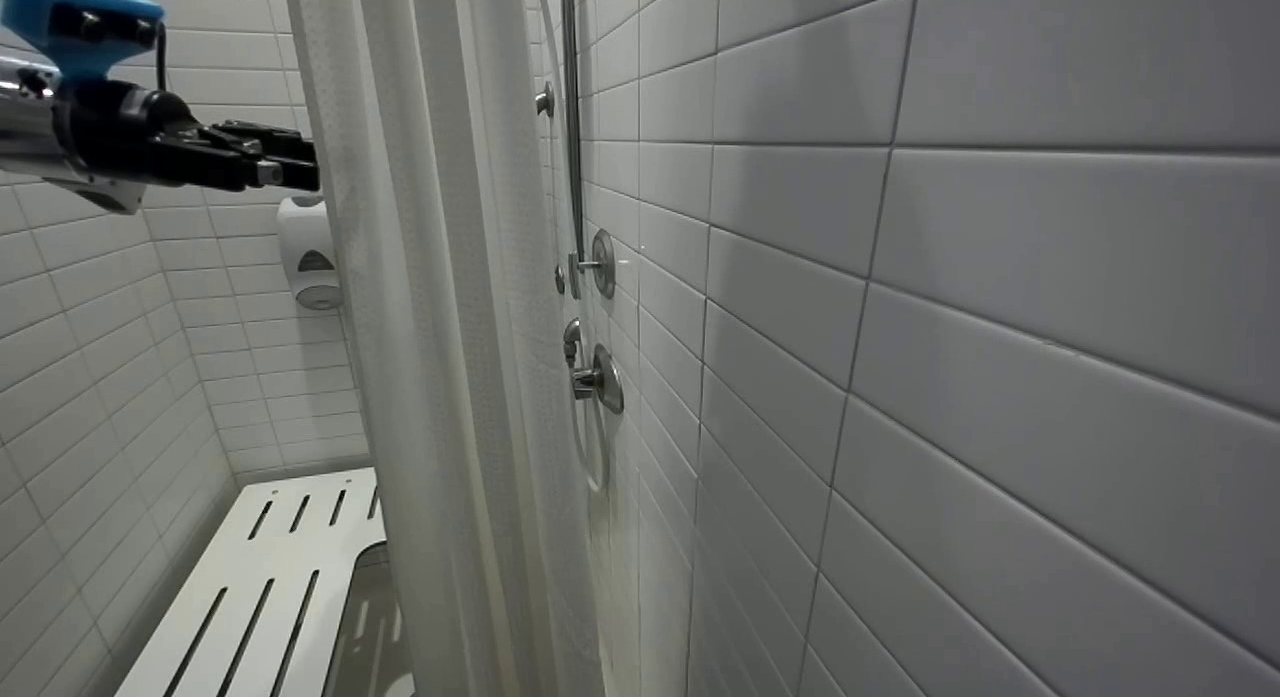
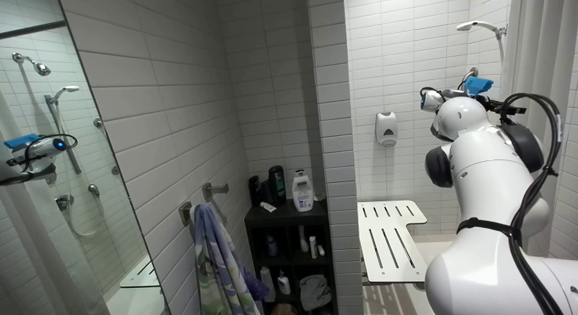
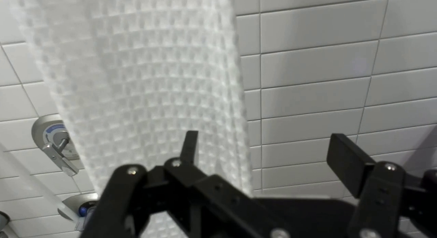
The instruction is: Close the curtain railing
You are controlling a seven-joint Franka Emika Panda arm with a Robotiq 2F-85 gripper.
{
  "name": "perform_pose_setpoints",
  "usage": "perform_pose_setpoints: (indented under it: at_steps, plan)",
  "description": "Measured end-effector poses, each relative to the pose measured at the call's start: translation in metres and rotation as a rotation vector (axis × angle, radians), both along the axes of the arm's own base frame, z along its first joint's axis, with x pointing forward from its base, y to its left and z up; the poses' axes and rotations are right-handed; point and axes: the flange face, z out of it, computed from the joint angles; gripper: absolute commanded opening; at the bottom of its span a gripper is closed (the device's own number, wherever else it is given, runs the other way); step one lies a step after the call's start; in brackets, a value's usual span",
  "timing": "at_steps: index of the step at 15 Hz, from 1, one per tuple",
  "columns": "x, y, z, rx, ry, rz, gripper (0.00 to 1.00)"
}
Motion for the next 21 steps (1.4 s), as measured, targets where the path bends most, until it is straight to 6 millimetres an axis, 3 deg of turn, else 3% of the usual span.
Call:
perform_pose_setpoints:
  at_steps: [1,10,21]
  plan:
    - [0.0,0.0,0.0,0.0,0.0,-0.001,0.71]
    - [0.0,0.002,0.006,-0.007,-0.009,0.002,0.02]
    - [0.007,0.007,0.012,-0.015,-0.019,0.045,0.0]
